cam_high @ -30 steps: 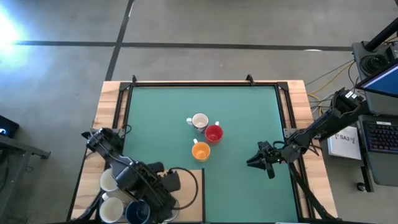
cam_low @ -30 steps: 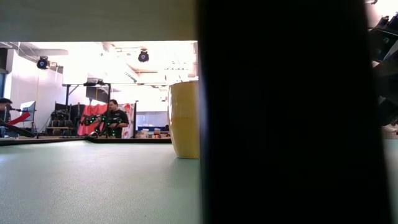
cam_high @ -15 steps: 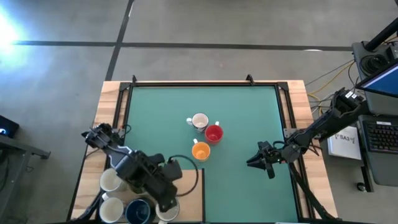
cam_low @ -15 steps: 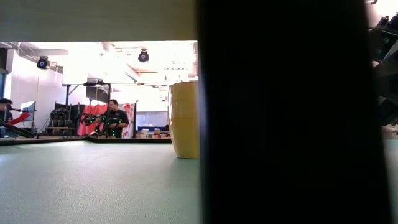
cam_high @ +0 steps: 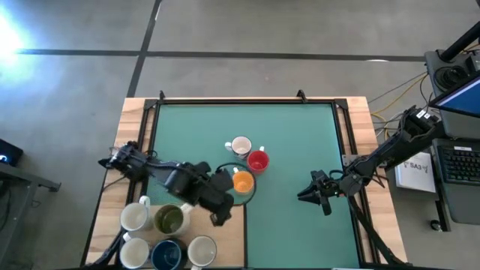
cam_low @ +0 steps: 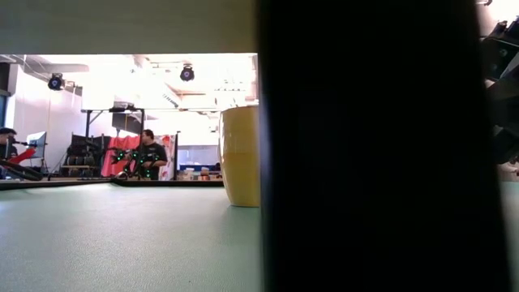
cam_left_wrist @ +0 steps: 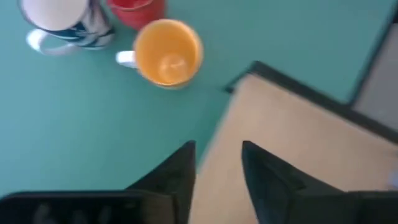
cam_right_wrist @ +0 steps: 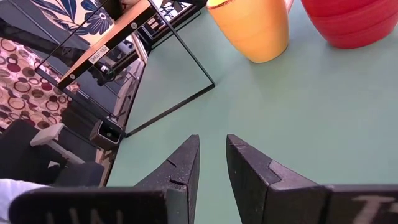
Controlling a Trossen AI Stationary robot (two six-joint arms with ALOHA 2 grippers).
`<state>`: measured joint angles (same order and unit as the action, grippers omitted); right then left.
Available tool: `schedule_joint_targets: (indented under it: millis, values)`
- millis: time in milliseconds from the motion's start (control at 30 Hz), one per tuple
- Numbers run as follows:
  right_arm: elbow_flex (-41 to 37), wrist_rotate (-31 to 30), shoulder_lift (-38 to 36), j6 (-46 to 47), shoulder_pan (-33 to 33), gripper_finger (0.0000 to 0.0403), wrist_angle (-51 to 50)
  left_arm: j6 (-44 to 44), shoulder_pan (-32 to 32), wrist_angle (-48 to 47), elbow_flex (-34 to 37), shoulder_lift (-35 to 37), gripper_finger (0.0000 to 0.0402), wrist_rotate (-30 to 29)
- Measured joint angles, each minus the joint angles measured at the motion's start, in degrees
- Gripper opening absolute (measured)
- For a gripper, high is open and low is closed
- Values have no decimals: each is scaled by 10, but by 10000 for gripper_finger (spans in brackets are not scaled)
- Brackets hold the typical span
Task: Place coffee mugs
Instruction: Put the yellow mug on the shelf
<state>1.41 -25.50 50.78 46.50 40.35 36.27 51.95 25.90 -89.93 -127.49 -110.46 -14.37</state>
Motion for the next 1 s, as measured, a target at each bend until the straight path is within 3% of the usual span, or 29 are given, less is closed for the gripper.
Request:
schedule_joint_targets:
  millis: [233,600,1000]
  values:
    - [0,0,0,0,0,68,0,-70,-69,14,104,-1,188,-1]
    - [0,0,0,0,0,68,0,-95,-162,182,260,-1,187,-6]
    - [0,0,0,0,0,68,0,-90,-207,321,347,0,187,30]
